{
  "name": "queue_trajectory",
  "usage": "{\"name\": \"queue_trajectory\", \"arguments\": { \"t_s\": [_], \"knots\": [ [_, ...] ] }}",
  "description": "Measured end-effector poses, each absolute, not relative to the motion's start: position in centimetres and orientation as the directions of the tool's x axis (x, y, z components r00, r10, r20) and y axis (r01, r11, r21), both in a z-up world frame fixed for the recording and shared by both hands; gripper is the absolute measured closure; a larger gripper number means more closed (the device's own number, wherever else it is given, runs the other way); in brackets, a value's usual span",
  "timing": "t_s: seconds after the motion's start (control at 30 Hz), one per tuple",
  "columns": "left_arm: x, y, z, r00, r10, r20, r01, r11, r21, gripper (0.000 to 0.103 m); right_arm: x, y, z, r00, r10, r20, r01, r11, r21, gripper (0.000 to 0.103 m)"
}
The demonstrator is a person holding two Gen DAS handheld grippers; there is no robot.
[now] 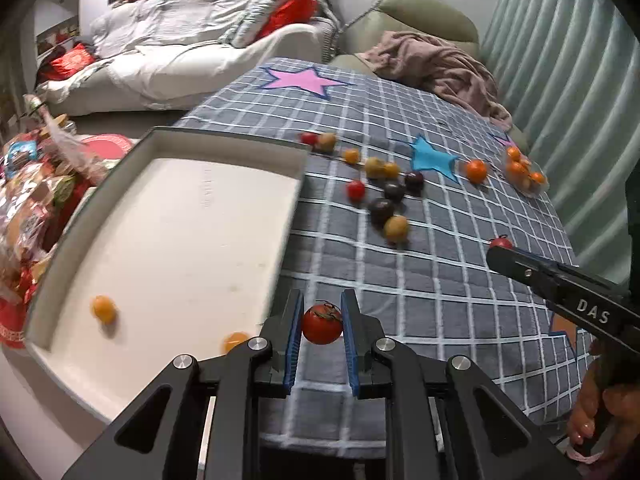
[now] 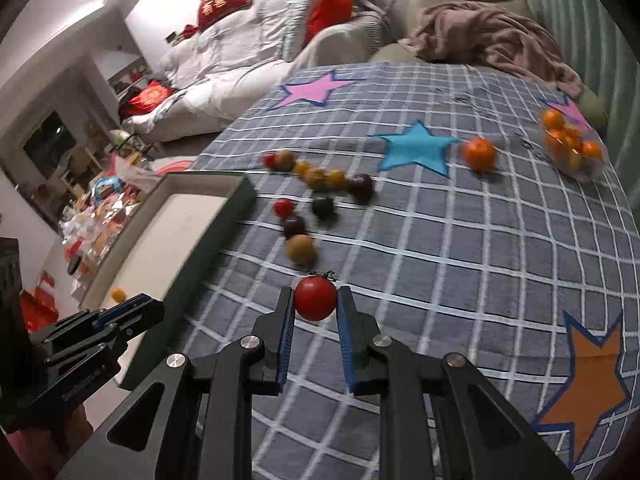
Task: Organize fruits
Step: 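Carry the red tomato into the white tray and open the right gripper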
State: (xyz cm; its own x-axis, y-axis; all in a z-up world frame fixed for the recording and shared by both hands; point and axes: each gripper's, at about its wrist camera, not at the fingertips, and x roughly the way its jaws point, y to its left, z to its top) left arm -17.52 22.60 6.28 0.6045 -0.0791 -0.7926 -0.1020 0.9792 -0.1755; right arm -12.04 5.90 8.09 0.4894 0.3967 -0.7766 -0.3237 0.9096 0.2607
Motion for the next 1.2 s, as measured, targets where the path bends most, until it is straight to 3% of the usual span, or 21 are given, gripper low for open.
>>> {"name": "queue_trajectory", "arguments": {
  "t_s": [0.6,1.2],
  "knots": [
    [-19.7,31.6,4.1,0.589,0.015,-0.808,-0.239,0.958,-0.157,0.083,-13.2,20.6,8.6,0.363,0.467,-0.806,-0.534,0.814,0.231,0.08],
    [-19.5,32.3,1.6,0.55,0.037,-0.835,-0.243,0.963,-0.117,0.082,-12.2,26.7,4.4,0.262,0.391,-0.882,-0.583,0.792,0.178,0.08]
  ]
}}
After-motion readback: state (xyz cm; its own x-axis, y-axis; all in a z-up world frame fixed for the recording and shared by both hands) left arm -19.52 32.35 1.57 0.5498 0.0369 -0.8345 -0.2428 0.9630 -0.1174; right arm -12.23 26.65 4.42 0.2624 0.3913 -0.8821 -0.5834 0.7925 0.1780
